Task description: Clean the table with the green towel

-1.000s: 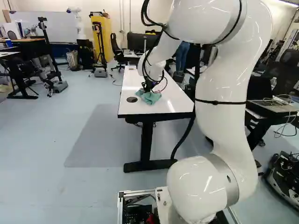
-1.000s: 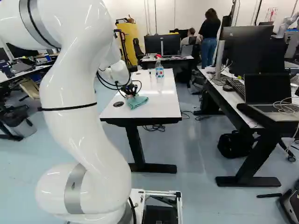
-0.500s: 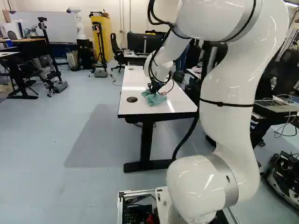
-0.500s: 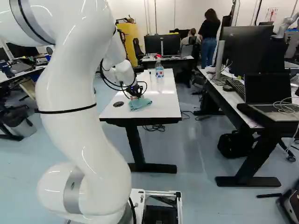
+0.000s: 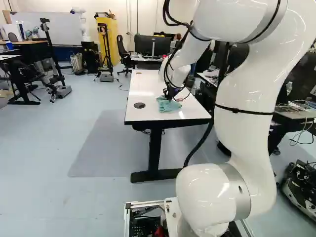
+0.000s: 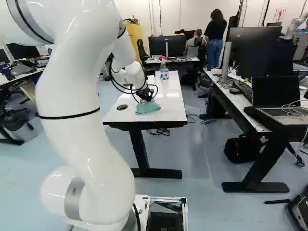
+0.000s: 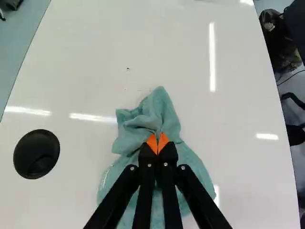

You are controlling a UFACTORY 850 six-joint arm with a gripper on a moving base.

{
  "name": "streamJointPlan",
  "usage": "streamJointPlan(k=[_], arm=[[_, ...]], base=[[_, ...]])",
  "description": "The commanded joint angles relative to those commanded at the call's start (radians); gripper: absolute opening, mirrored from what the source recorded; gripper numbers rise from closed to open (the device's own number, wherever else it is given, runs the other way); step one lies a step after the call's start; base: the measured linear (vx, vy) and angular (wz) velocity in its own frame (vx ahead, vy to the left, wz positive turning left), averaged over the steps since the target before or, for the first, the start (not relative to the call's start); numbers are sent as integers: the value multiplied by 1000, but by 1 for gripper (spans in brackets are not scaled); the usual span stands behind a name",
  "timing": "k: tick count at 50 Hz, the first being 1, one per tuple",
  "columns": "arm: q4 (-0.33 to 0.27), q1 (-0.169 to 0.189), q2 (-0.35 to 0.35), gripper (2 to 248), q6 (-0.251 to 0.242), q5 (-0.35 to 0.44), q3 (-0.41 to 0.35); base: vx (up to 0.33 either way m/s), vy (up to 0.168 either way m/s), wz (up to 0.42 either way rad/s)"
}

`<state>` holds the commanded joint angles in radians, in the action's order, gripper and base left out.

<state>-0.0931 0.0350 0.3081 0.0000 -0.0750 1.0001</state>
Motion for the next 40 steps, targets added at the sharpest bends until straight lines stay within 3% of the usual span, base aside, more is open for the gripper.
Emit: streamJointPlan(k=[26, 40], arm=[[0, 1, -62, 21, 0, 0, -17], [0, 2, -112, 21, 0, 0, -74]], base=[[0, 0, 0], [0, 0, 0]])
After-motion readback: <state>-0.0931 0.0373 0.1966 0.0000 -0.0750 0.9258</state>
